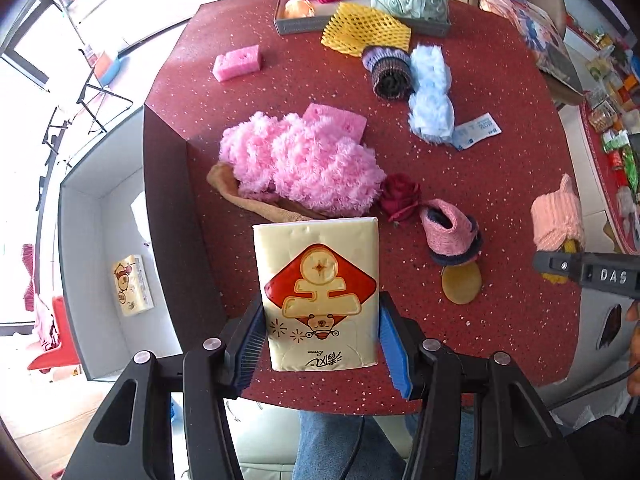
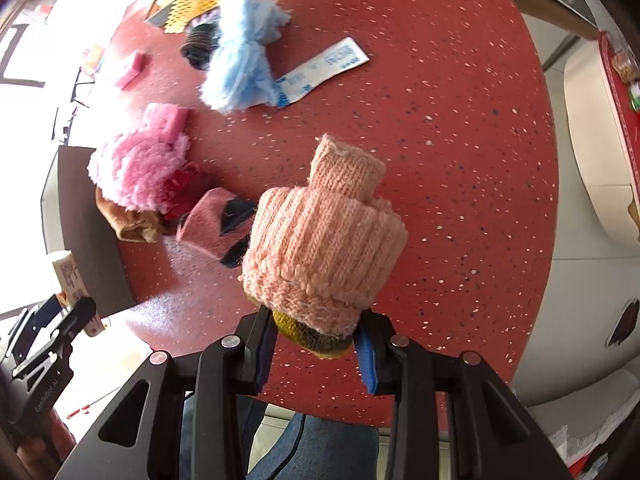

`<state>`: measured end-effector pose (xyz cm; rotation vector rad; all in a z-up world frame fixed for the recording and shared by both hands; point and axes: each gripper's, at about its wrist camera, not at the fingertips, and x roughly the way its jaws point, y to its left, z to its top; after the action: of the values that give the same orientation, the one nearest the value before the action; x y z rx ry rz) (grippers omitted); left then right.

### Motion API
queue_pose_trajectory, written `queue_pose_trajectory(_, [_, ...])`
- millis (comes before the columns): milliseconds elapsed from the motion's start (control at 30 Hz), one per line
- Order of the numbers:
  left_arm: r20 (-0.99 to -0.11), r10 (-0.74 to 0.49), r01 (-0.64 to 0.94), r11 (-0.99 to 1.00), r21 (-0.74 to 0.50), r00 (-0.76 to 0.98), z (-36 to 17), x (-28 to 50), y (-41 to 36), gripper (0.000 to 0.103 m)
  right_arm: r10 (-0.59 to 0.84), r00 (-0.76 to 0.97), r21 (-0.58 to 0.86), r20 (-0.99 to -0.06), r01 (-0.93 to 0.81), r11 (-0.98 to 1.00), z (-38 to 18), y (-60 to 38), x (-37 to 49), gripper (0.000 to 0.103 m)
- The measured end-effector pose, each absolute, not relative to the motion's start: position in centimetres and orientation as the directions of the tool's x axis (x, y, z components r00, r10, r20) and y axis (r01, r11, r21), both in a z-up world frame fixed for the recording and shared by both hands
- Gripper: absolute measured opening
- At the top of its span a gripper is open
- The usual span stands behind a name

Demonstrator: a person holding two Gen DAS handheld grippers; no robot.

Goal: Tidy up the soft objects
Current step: 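Carry the red-diamond tissue pack and pink knit hat over the white box with both tools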

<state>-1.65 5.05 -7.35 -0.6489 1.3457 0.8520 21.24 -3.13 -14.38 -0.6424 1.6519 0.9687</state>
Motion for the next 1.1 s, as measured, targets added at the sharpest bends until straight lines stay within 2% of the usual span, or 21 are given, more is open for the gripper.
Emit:
queue_pose_trajectory(600, [-0.978,0.206,-0.857,0.509,0.076,0.036,-5.6,-3.4,5.8,0.054,0.084,-0.283,0.286,-0.956,-0.821,0.494,-12.6,-2.4,20.7,0.038])
queue_pose_trajectory(1100, [-0.979,0.201,-0.858,0.509,0.072,0.037,-5.6,-3.4,5.7,0.054,0.074,-0.280,0.278,-0.957,-0.821,0.499,-12.7,-2.5,20.7,0.038])
